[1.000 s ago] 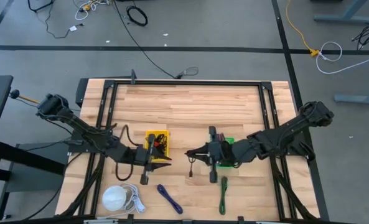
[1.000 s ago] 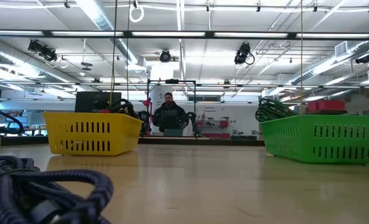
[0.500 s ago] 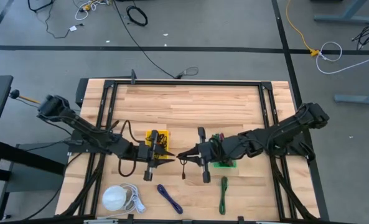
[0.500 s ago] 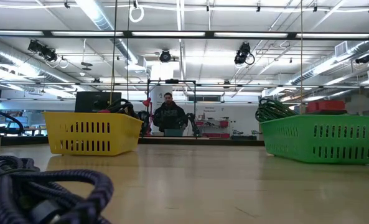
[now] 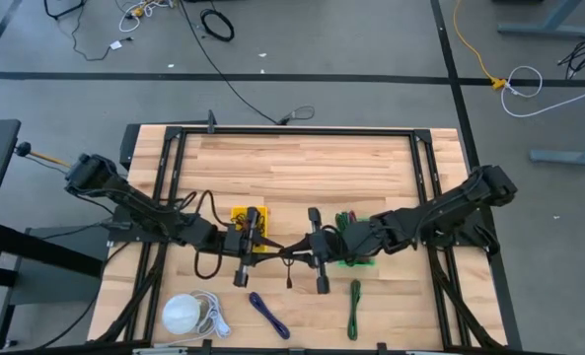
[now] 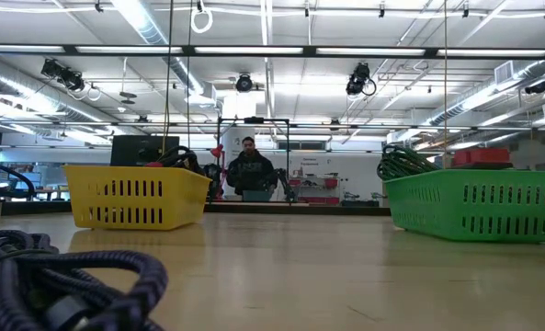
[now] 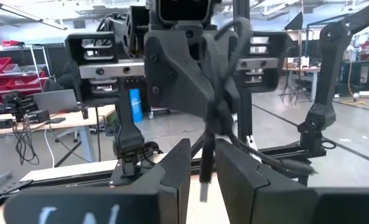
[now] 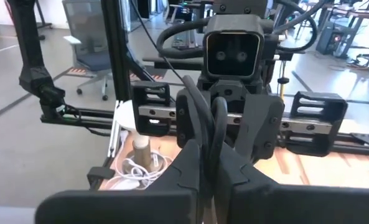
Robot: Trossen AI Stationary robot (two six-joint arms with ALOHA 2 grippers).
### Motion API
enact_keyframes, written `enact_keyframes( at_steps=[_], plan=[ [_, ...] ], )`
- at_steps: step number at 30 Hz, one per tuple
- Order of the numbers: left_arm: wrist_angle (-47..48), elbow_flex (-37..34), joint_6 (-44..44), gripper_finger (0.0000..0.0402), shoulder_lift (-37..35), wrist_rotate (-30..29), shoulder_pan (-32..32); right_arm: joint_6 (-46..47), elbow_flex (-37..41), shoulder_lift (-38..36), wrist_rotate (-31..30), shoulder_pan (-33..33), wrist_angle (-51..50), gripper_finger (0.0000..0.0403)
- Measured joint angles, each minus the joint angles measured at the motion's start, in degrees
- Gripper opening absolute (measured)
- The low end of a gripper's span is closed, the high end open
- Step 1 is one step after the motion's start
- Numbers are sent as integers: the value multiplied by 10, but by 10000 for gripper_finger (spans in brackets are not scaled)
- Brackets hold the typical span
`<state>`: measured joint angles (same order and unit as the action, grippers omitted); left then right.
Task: Pick & Place USB Port
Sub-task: Put the black charger cable into the yellow bin
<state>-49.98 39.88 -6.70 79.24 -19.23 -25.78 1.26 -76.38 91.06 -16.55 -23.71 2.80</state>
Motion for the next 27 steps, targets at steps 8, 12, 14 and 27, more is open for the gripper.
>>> enact_keyframes(
  at_steps=[8,12,14,27],
  plan=[
    [6,0,0,81,0,6,-1,0,0,16,29,12,21,11],
    [7,0,0,81,0,17,0,-2,0,17,33,20,19,11],
    [9,0,0,88,0,13,0,-2,0,17,35,25,15,11],
    [20,0,0,198,-1,-4,18,20,0,0,58,49,-4,11]
  ],
)
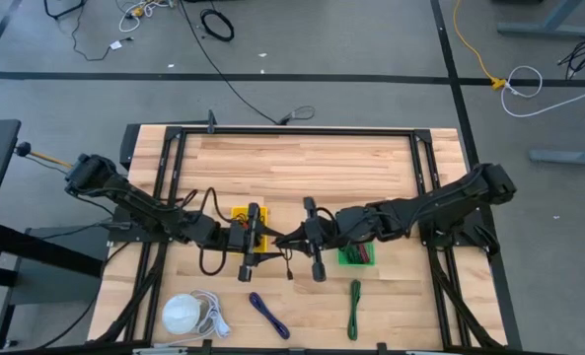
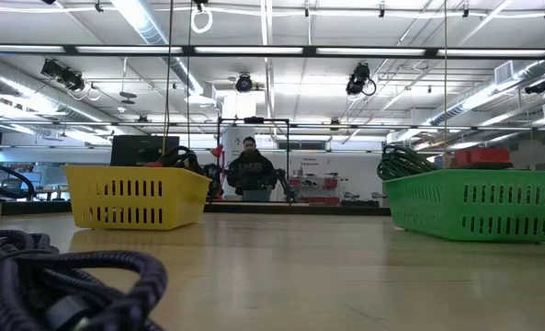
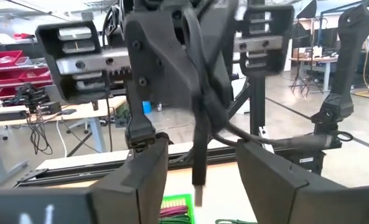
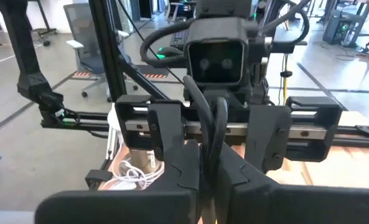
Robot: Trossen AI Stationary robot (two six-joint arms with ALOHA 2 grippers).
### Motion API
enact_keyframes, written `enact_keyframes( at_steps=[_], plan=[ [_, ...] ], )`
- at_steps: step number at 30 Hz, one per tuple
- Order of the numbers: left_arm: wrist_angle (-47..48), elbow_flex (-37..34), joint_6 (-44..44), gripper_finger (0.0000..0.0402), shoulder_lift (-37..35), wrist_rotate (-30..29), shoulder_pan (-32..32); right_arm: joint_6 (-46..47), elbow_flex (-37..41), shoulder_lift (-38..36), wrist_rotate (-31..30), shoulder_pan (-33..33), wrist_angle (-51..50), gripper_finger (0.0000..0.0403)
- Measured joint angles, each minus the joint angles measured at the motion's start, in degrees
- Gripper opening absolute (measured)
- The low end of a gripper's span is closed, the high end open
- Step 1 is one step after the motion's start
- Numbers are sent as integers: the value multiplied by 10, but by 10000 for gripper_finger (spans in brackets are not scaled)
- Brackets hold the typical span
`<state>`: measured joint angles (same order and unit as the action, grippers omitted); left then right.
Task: Pick & Place USB Port
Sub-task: Put the black charger cable into the yellow bin
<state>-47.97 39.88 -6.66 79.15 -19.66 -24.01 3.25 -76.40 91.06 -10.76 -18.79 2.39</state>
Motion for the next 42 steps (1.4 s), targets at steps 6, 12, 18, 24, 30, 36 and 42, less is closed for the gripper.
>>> enact_keyframes(
  at_steps=[6,12,18,24,30,36,42],
  plan=[
    [-1,0,9,203,0,9,1,2,0,17,17,0,28,11],
    [-4,0,15,186,0,1,2,-7,0,24,40,0,48,11],
    [-3,0,15,67,0,3,2,-5,0,25,37,0,44,13],
    [-3,0,16,25,0,2,1,-5,0,25,37,0,35,23],
    [5,0,16,24,1,-12,0,-7,0,24,12,0,14,68],
    [13,0,15,24,0,-90,-7,-2,0,3,-8,2,-51,128],
    [48,1,14,24,-6,-169,-9,49,0,-36,-4,1,-165,157]
  ],
)
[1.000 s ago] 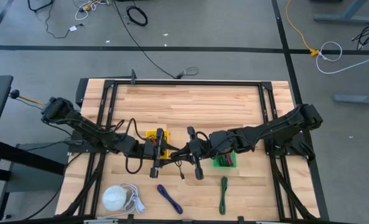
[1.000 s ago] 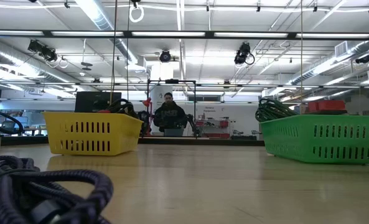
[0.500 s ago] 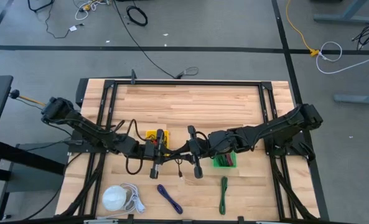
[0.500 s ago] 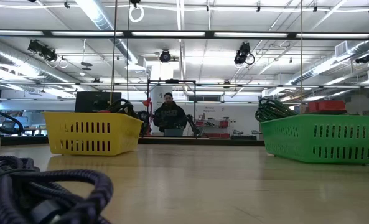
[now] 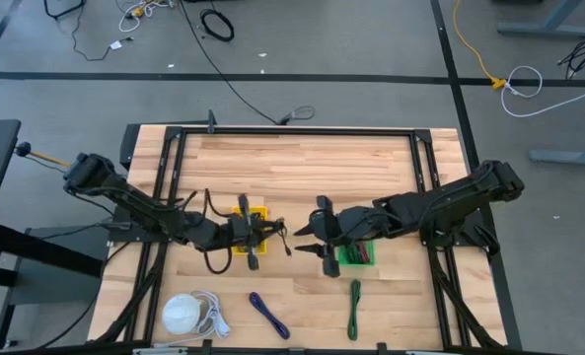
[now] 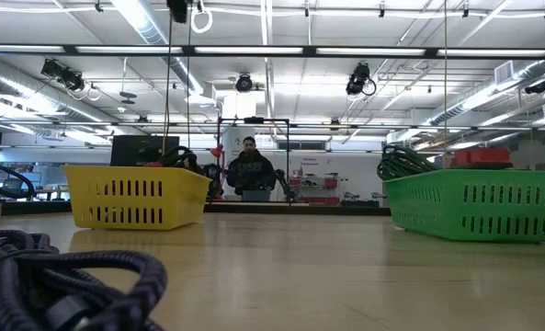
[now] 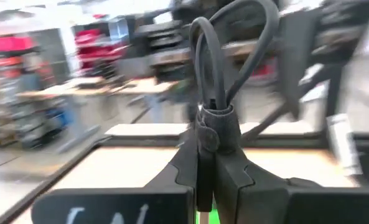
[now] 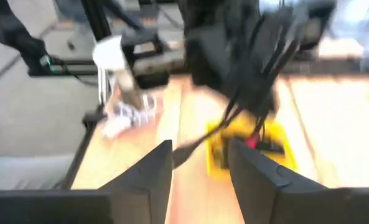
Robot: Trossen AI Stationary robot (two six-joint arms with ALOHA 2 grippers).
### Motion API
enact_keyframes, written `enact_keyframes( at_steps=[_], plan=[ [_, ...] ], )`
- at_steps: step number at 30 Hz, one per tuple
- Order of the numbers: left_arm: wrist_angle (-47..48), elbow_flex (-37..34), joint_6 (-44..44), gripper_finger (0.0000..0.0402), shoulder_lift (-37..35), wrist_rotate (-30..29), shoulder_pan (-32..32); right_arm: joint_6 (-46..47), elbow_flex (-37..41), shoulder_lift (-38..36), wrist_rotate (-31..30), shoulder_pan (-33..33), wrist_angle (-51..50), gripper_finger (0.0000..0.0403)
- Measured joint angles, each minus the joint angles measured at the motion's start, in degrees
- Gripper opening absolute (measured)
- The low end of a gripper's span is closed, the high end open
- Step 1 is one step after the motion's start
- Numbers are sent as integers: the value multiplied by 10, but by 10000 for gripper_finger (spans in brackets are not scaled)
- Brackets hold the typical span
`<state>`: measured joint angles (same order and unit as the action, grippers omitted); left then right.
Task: Pick & Place USB Port
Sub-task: Put the black charger cable into the yellow bin
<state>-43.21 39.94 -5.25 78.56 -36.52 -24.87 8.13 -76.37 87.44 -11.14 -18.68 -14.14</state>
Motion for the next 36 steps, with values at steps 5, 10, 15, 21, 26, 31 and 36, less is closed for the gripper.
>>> enact_keyframes(
  at_steps=[5,10,15,21,26,31,36],
  plan=[
    [126,0,32,24,-47,-102,-13,89,0,-15,-11,-1,-129,155],
    [334,0,161,24,-114,-189,-40,167,2,-14,-25,-10,-247,143],
    [562,0,407,24,-134,-185,-63,200,19,-14,-50,-21,-268,132],
    [667,0,600,24,-93,-186,-96,216,30,-14,-54,-23,-267,122],
    [640,0,643,24,-40,-156,-97,215,30,-14,-59,-22,-256,118],
    [612,0,667,24,10,-106,-85,215,30,-14,-59,-22,-253,118],
    [615,0,683,24,29,-79,-77,214,30,-14,-59,-22,-253,118]
  ],
)
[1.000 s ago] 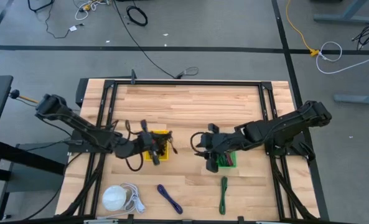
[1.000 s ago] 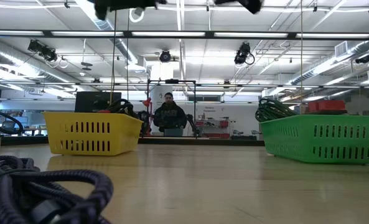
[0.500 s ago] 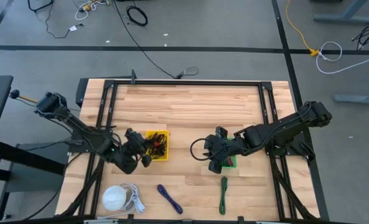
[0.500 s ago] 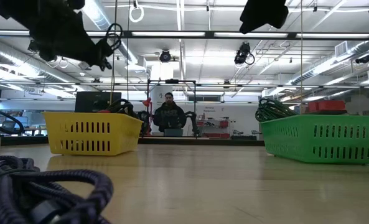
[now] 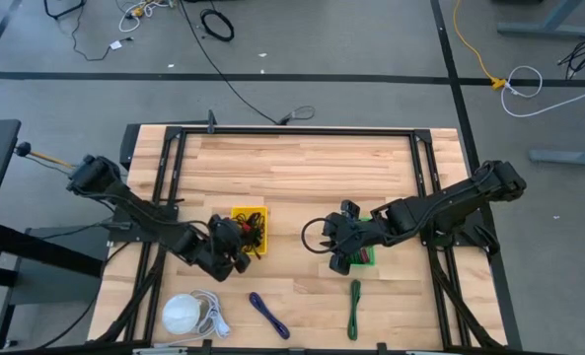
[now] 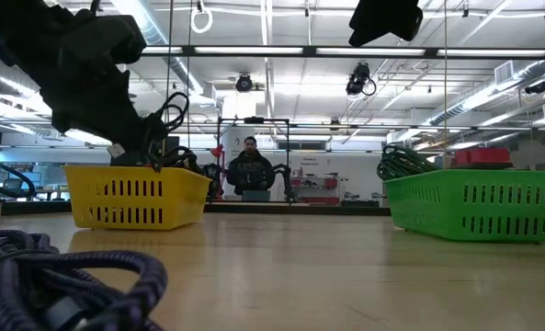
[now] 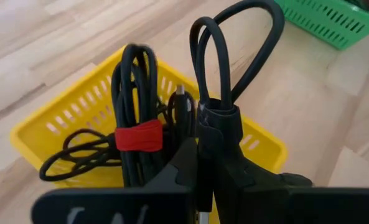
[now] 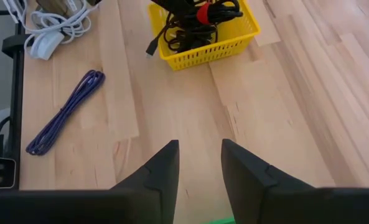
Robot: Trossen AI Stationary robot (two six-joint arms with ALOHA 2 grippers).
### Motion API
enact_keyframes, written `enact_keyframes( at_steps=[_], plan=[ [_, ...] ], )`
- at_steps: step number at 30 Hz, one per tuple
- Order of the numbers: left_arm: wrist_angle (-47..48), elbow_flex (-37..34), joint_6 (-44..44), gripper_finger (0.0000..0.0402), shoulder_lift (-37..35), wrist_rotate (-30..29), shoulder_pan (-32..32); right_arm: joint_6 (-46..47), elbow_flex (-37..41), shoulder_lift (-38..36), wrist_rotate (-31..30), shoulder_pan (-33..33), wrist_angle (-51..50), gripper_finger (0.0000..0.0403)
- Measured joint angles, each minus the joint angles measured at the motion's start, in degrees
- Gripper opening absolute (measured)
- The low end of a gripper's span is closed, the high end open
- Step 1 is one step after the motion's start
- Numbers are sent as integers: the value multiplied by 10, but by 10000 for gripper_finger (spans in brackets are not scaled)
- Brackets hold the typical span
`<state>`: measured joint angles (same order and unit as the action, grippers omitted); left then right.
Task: Pick & Place USB Port
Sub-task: Put the black charger cable into the yellow bin
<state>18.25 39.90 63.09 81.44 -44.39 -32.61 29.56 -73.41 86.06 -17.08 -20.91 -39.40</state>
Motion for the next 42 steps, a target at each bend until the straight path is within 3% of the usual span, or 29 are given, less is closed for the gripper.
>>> enact_keyframes(
  at_steps=[18,34,38,42],
  plan=[
    [42,0,-7,28,-1,23,41,-5,0,0,0,0,4,117],
    [47,0,-14,107,-1,7,41,-1,0,0,-20,0,7,117],
    [48,0,-50,118,-1,5,41,-5,0,0,-25,0,8,117],
    [48,0,-48,121,-1,42,41,-5,0,0,-30,-1,8,117]
  ],
)
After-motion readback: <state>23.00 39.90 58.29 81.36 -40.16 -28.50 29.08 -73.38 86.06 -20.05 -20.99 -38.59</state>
